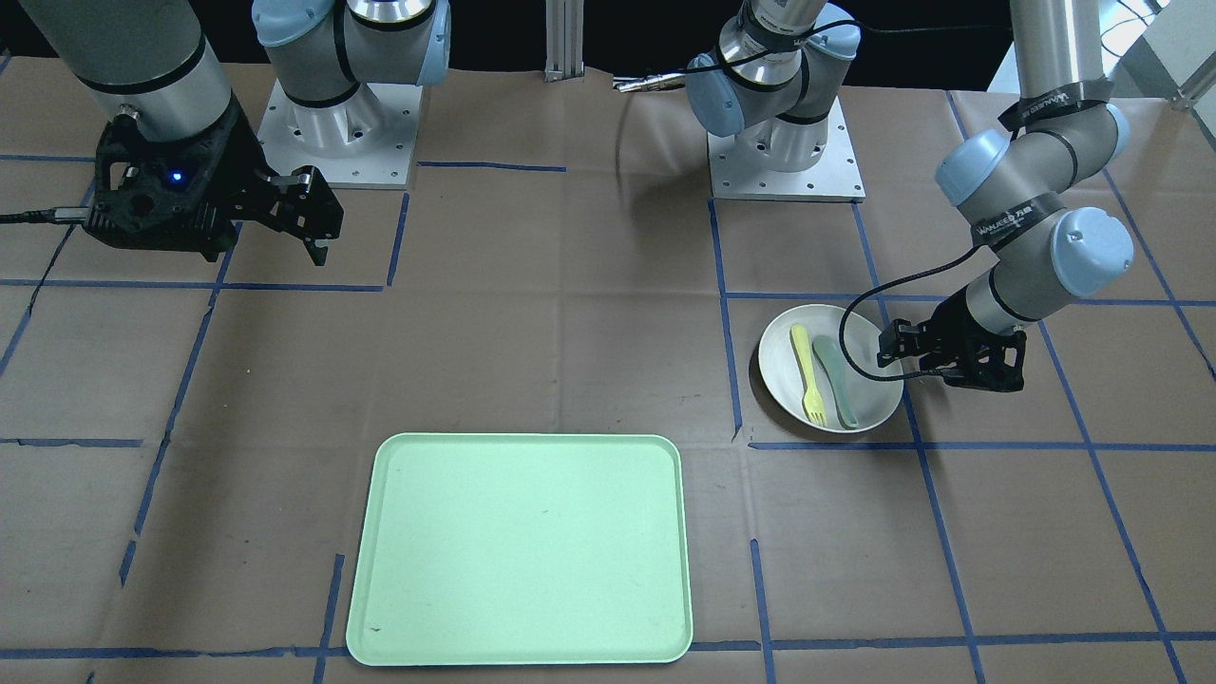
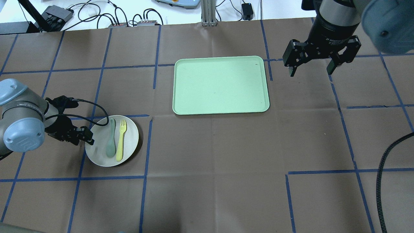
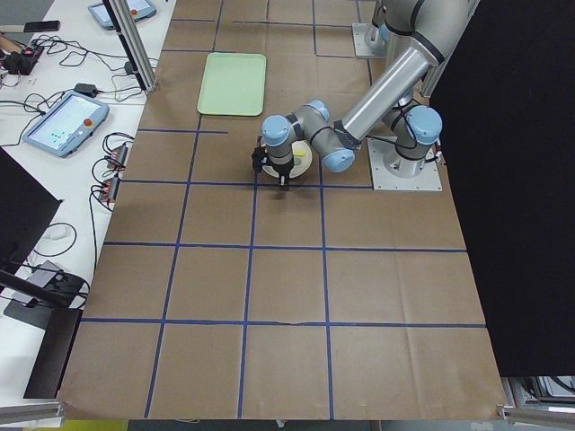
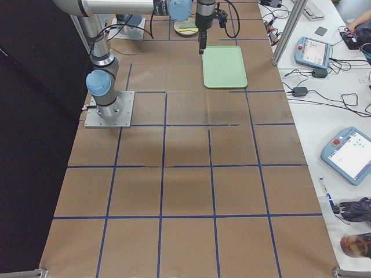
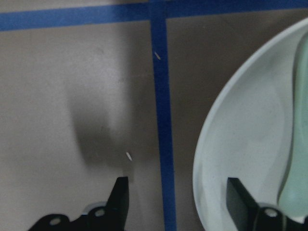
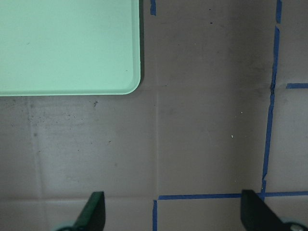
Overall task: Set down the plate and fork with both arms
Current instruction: 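Close the left gripper on the white plate's rim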
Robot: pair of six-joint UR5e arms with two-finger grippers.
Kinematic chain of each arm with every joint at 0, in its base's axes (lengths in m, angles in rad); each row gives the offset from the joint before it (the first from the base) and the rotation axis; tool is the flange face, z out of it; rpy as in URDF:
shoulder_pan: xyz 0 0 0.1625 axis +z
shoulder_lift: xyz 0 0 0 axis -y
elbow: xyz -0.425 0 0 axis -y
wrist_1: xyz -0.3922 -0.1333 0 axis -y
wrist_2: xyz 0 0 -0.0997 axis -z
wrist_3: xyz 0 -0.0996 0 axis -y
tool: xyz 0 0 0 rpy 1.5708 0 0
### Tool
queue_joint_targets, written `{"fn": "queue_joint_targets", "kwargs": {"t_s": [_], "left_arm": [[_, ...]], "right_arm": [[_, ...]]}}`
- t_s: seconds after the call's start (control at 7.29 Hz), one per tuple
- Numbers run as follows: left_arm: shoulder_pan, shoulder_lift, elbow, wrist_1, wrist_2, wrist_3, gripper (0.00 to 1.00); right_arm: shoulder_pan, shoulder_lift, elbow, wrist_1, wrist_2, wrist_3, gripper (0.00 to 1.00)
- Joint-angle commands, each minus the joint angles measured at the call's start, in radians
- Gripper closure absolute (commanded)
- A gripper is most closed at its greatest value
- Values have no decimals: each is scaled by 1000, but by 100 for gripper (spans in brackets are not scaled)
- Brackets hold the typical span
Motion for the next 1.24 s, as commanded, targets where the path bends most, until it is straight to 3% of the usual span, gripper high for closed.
{"fn": "queue_joint_targets", "kwargs": {"t_s": [0.0, 0.27, 0.69, 1.1], "left_arm": [[-1, 3, 1, -15, -18, -8, 44], [-2, 4, -1, -19, -19, -8, 58], [-2, 8, -1, -23, -19, -8, 86], [-1, 15, -1, -23, -19, -9, 100]], "right_arm": [[0, 1, 0, 0, 1, -1, 0], [0, -1, 0, 1, 1, -1, 0], [2, -2, -2, 0, 5, 1, 0], [0, -2, -2, 0, 4, 1, 0]]}}
